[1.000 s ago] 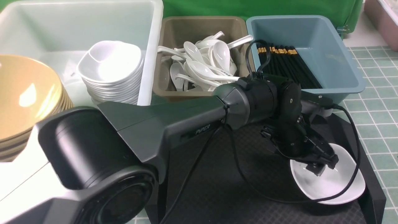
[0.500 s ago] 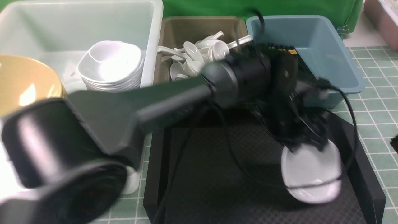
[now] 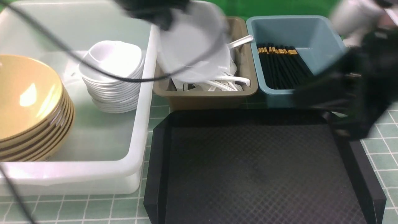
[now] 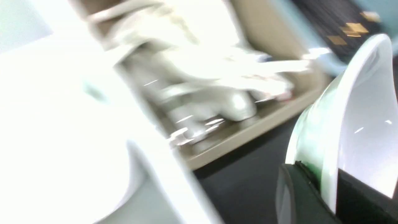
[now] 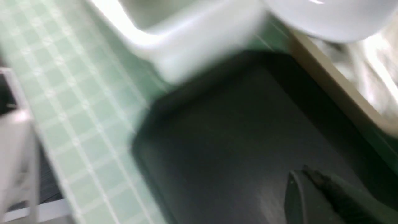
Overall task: On blue table put chopsticks spoon bowls plates into blue grey white boxes.
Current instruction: 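Place the white bowl into the white bin with the other dishes with the left gripper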
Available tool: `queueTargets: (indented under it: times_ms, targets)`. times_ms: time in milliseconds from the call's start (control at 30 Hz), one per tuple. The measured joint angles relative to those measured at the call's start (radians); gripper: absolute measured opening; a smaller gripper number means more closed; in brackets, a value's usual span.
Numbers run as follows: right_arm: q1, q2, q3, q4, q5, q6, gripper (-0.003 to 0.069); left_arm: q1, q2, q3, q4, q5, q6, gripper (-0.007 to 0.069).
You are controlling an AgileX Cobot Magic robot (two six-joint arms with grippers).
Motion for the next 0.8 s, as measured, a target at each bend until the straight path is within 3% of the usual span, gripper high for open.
queueTargets:
  times_ms: [233,400,800]
  targets:
    - [0.198,0.231,-0.209,-0.02,0.0,-0.008,0.0067,0.261,-0.143,0.261,-0.021,-0.17,0.003,0.0006]
    - [0.216,0.33,-0.28,-0.041,0.031,-0.007,0.0068,0.38,-0.107,0.333,-0.108,-0.317,-0.001,0.0006]
    - [0.216,0.349,-0.291,-0.162,0.073,0.03,0.0068,0.404,0.104,0.341,-0.229,-0.518,0.076,0.0008]
